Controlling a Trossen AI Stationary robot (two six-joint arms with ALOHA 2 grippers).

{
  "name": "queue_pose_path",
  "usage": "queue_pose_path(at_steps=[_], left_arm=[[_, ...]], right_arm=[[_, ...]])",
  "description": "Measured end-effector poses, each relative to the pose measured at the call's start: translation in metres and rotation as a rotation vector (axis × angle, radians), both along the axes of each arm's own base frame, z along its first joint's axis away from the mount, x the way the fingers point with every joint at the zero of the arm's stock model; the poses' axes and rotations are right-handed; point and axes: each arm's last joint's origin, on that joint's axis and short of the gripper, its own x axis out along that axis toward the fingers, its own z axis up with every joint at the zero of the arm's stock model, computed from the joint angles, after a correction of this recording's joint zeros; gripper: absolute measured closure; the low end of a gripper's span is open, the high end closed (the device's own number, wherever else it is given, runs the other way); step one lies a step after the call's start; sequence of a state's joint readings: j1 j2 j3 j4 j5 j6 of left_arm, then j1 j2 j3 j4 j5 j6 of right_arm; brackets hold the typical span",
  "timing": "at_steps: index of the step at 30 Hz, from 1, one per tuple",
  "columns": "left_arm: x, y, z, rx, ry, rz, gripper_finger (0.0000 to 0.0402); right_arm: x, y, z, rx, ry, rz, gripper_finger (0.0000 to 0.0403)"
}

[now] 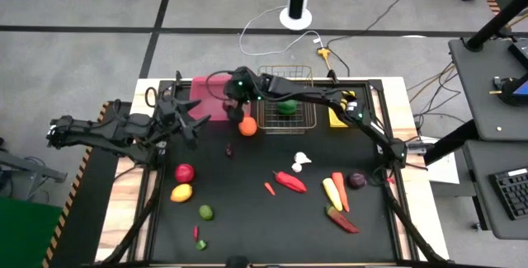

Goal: Sort produce into baskets
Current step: Put the small purple eggplant into the yellow bin

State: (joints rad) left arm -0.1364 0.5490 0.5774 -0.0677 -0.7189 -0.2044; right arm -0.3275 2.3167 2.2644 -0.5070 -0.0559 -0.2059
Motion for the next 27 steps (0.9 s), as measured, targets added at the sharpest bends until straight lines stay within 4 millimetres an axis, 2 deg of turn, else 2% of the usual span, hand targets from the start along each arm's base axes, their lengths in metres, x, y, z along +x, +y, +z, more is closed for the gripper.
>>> queue_pose_path(at_steps=[9, 13, 15, 22, 27], left_arm=[[0.015, -0.005, -0.008, -0.106, 0.003, -0.107, 0.0086], [0.031, -0.009, -0.016, -0.148, 0.031, -0.113, 0.0086], [0.04, -0.013, -0.021, -0.166, 0.045, -0.123, 0.0086], [0.063, -0.025, -0.041, -0.251, 0.112, -0.157, 0.0086], [0.074, -0.031, -0.055, -0.333, 0.144, -0.146, 0.0086]], right_arm=[[-0.042, 0.019, 0.069, 0.007, 0.083, 0.029, 0.0063], [-0.068, 0.034, 0.103, 0.008, 0.07, 0.038, 0.0064], [-0.081, 0.045, 0.114, 0.012, 0.065, 0.047, 0.0062], [-0.129, 0.089, 0.13, 0.047, 0.055, 0.078, 0.0067], [-0.163, 0.12, 0.124, 0.08, 0.021, 0.09, 0.0069]])
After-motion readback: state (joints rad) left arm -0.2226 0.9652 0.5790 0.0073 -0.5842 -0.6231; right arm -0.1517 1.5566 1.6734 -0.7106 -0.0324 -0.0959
